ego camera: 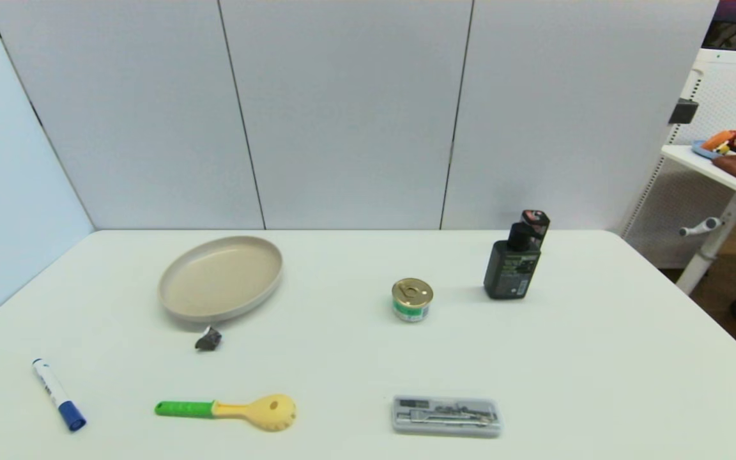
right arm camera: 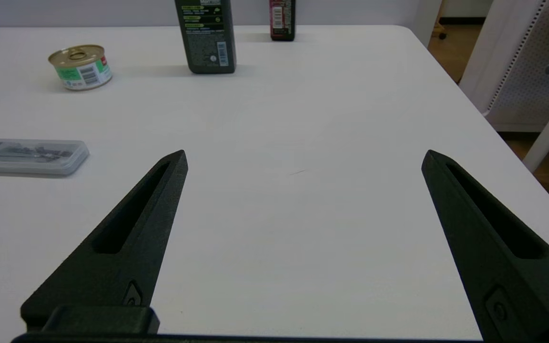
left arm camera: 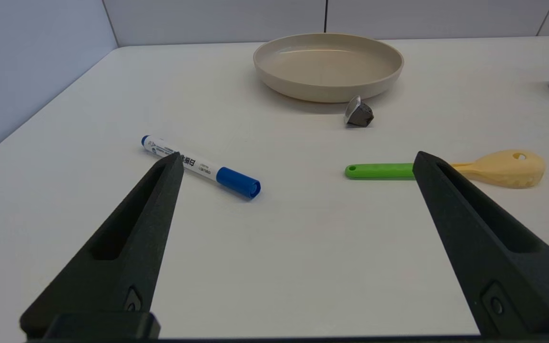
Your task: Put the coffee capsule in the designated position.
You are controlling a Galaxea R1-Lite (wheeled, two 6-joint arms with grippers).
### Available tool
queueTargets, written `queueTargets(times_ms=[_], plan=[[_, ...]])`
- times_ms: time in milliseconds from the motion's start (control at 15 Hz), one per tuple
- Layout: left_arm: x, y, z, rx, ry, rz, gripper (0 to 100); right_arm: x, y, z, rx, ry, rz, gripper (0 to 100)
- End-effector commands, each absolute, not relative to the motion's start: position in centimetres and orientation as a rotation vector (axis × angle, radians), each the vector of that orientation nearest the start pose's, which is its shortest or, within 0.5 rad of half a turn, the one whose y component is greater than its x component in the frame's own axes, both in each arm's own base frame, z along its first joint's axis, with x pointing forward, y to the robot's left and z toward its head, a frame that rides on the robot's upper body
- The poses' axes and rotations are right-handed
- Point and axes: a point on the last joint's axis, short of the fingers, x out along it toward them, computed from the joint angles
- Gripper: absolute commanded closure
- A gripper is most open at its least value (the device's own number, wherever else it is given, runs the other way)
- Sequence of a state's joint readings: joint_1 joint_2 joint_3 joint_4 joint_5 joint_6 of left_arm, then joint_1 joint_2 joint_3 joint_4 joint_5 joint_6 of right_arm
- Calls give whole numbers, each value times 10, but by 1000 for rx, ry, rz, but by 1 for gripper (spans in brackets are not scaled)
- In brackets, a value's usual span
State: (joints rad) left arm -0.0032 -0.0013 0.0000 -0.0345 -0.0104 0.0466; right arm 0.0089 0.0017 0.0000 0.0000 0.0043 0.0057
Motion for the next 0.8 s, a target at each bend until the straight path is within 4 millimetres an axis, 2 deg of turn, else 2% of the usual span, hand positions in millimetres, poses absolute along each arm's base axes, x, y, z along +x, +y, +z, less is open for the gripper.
queueTargets(times_ms=[67, 800], plan=[[-22, 0, 74, 46, -20, -13, 0, -23, 0, 76, 6, 3, 14, 0], [-22, 0, 74, 48, -20, -13, 0, -23, 0, 76, 6, 3, 14, 0]])
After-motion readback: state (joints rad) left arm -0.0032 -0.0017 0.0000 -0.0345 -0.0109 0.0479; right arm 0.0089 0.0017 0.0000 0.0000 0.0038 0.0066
